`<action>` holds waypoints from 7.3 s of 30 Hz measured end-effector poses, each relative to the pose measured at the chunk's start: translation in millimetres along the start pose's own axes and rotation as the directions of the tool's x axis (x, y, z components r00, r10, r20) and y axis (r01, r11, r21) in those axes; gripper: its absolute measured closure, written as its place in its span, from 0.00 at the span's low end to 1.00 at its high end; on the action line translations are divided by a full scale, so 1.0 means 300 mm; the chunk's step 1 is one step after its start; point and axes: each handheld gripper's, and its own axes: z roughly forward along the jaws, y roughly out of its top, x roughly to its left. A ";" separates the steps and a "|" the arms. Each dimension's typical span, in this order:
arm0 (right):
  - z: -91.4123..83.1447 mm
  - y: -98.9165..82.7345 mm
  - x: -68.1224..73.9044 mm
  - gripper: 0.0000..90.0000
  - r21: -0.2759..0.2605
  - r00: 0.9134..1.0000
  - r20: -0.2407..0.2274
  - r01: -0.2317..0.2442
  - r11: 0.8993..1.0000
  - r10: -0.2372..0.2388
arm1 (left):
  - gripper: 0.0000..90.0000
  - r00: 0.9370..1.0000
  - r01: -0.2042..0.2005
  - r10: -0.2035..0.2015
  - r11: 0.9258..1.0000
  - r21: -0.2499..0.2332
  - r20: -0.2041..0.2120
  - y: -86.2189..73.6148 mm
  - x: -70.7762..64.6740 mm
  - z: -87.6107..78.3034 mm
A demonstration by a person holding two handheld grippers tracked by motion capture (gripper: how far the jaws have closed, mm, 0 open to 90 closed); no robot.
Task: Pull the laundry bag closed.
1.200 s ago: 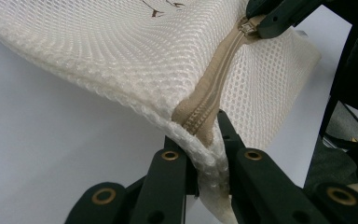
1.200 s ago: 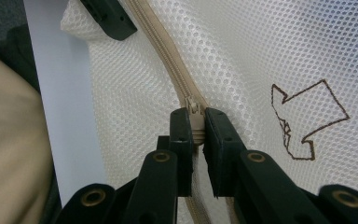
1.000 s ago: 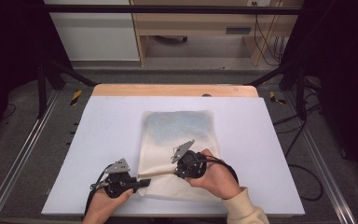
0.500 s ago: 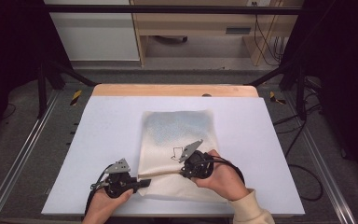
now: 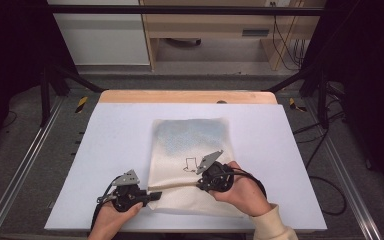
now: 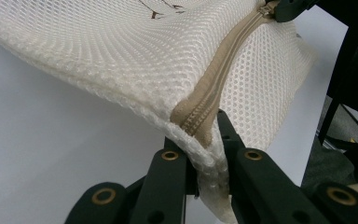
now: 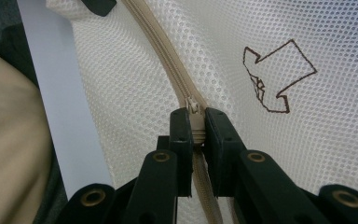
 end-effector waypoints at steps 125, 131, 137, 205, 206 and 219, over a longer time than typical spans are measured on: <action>-0.127 -0.243 -0.062 0.91 -0.047 0.981 0.069 -0.177 0.983 0.180 | 0.94 1.000 -0.007 0.006 1.000 -0.030 -0.030 0.009 0.015 -0.030; -0.126 -0.256 -0.063 0.91 -0.043 0.978 0.064 -0.194 0.980 0.196 | 0.94 0.999 -0.010 0.010 1.000 -0.027 -0.030 0.010 0.012 -0.028; -0.118 -0.276 -0.063 0.91 -0.034 0.977 0.068 -0.200 0.979 0.202 | 0.94 0.999 -0.009 0.008 1.000 -0.027 -0.031 0.010 0.014 -0.031; -0.094 -0.371 -0.061 0.91 0.012 0.964 0.037 -0.264 0.964 0.264 | 0.91 0.999 0.030 -0.030 0.999 -0.014 -0.023 0.007 0.027 -0.049; -0.093 -0.372 -0.061 0.91 0.011 0.964 0.037 -0.264 0.965 0.263 | 0.90 0.999 0.036 -0.036 0.999 -0.017 -0.026 0.006 0.026 -0.051; -0.112 -0.325 -0.061 0.25 -0.152 0.933 0.154 -0.303 0.941 0.326 | 0.37 0.988 0.103 -0.105 0.994 -0.019 -0.111 0.005 0.032 -0.141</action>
